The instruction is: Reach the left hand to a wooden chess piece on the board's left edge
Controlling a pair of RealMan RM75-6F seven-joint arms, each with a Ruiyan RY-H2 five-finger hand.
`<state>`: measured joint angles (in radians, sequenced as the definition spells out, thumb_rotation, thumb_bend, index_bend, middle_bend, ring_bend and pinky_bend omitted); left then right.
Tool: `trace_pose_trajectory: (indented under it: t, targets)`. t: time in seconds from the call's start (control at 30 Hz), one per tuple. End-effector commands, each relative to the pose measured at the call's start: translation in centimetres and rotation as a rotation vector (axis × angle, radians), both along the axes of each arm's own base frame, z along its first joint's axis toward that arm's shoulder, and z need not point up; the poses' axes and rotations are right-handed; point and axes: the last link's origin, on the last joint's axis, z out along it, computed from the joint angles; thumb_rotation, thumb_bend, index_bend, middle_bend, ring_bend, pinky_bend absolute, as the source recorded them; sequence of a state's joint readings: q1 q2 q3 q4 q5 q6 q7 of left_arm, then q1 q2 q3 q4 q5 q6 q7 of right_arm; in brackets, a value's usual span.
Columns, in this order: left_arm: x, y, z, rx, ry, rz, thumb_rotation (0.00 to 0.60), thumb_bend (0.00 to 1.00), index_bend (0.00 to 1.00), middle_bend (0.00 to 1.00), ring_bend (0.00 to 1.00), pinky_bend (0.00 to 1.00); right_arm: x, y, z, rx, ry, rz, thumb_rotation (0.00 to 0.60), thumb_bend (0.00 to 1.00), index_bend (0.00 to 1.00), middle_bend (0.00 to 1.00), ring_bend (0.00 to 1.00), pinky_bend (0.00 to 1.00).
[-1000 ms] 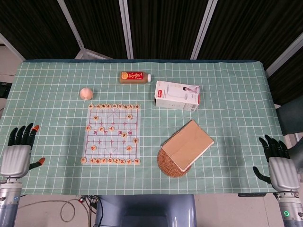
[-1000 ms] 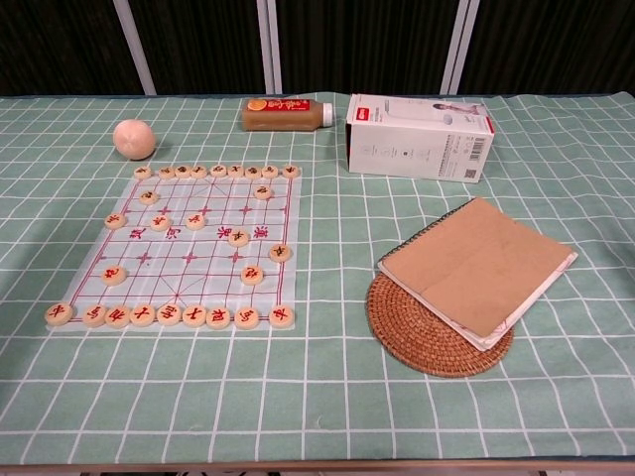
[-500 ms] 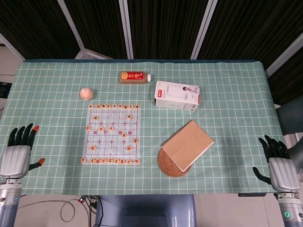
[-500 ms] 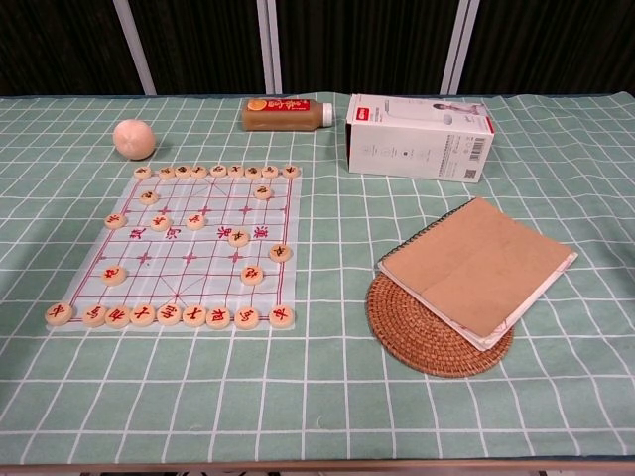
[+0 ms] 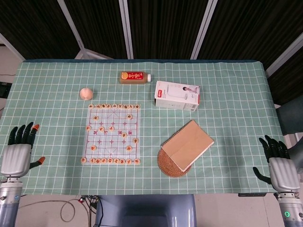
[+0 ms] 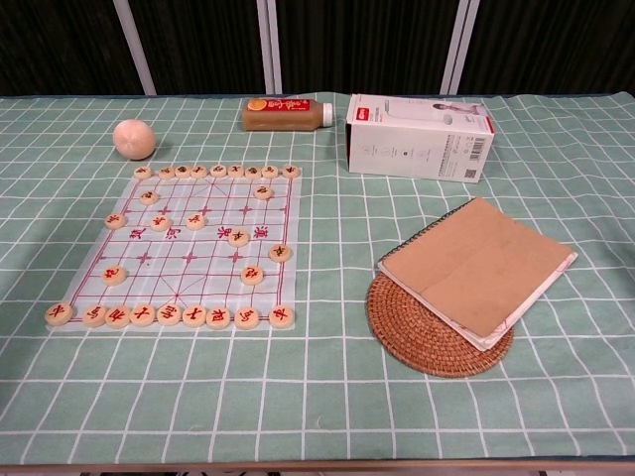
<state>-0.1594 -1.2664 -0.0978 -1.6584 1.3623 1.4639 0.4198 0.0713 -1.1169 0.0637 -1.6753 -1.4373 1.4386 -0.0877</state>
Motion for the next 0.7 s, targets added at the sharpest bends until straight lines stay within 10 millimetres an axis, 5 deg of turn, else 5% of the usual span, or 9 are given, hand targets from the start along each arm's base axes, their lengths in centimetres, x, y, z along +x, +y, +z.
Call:
trace_pose_trajectory:
  t: [0.03,0.2,0.33,0.5,0.7]
  targets:
    - [0.1,0.3,0.1,0.012,0.008,-0.002,0.600,0.00,0.00,0.34,0.20,0.30,0.0,0.0,0.0,0.000,-0.001,-0.001,0.600,0.34,0.00,0.00,0.00,0.00]
    - [0.3,1.0,0.0,0.025,0.010,0.007,0.600,0.03,0.04,0.71,0.54,0.62,0.0,0.0,0.0,0.001,-0.003,-0.003,0.600,0.34,0.00,0.00,0.00,0.00]
    - [0.4,1.7,-0.1,0.007,0.005,0.021,0.600,0.08,0.16,0.86,0.67,0.77,-0.1,0.0,0.0,0.002,-0.005,-0.007,0.600,0.34,0.00,0.00,0.00,0.00]
    - [1.3,3.7,-0.5,-0.023,0.020,0.011,0.600,0.14,0.29,0.97,0.79,0.89,-0.2,-0.1,0.0,0.004,-0.008,-0.017,0.600,0.34,0.00,0.00,0.00,0.00]
    - [2.4,6.2,-1.6,-0.079,0.035,0.014,0.600,0.17,0.35,1.00,0.84,0.93,-0.2,-0.1,0.0,0.007,-0.009,-0.027,0.600,0.34,0.00,0.00,0.00,0.00]
